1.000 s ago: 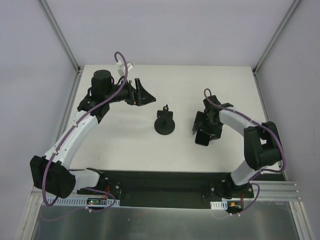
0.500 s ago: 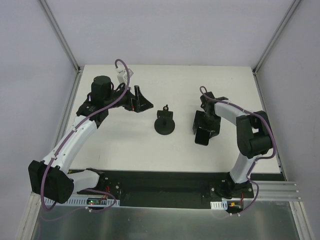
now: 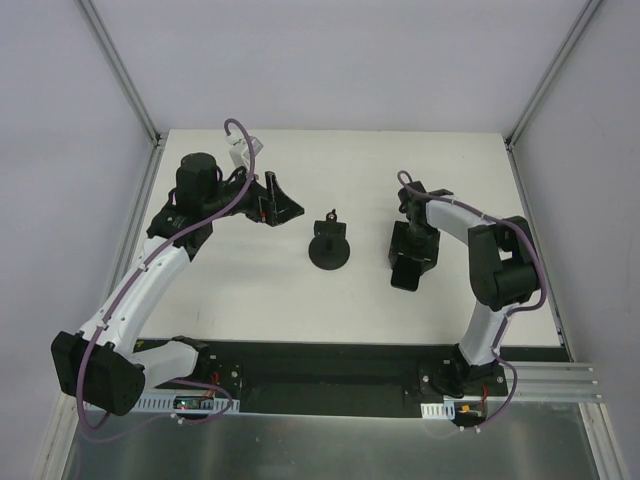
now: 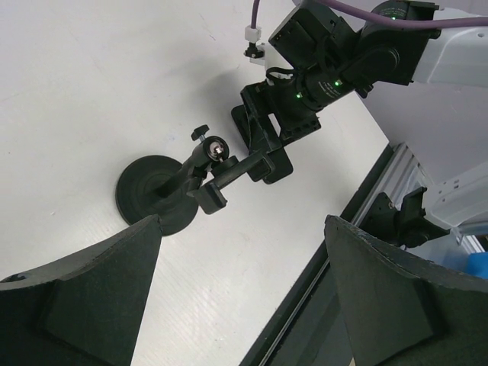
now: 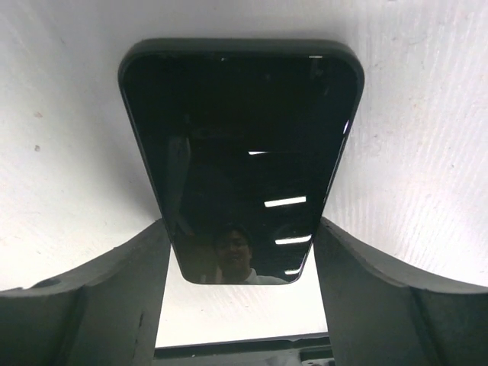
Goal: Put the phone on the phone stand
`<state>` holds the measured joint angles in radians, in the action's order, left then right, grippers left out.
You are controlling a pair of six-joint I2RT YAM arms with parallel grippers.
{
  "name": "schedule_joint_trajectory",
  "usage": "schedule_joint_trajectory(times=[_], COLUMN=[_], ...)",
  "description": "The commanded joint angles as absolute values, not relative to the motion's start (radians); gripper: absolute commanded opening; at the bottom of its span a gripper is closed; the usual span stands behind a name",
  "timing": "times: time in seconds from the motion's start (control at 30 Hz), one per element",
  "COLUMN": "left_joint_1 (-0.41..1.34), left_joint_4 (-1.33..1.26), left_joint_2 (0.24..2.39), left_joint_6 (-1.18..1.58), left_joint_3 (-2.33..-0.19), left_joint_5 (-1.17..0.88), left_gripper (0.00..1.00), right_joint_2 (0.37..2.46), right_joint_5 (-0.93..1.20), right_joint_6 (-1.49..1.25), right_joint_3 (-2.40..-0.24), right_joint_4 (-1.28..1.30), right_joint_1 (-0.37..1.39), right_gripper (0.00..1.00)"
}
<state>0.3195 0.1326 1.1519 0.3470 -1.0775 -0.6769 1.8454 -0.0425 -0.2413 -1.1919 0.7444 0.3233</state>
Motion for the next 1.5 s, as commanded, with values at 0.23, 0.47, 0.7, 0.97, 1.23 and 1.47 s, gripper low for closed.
schedule_joint_trajectory(times=[0.23,0.47,0.7,0.97,1.23,1.47], left_joint_1=[0.339,0.362,0.413,0.428,0.419,0.609], left_joint_4=[0.117,0.117,0.117,0.121,0.163,0.164], left_joint_2=[1.101,1.111,1.112,1.134,1.173,1.253], left_joint_6=[0.304,0.288,0.265,0.305,0.503,0.471], left_joint_3=[-1.062,-1.055,-1.036,-1.051,-1.155,-1.284], left_joint_5=[-0.629,-0.608,-0.526,-0.482,-0.564,-0.468], left_gripper=[0.86,0.86,0.87,0.87,0.82,0.71], right_joint_2=[1.859,1.780,1.622,1.416,1.134,0.951], right_joint_5=[-0.052,-0.051,-0.051,-0.029,0.031,0.094], right_joint_6=[-0.195,-0.173,-0.141,-0.089,-0.006,0.051], right_joint_3=[-1.212,-1.141,-0.999,-0.871,-0.775,-0.811], right_joint_4=[0.693,0.618,0.488,0.304,0.154,0.141], right_joint_1=[0.324,0.325,0.328,0.339,0.368,0.446], right_gripper=[0.35,0.03,0.01,0.01,0.01,0.01])
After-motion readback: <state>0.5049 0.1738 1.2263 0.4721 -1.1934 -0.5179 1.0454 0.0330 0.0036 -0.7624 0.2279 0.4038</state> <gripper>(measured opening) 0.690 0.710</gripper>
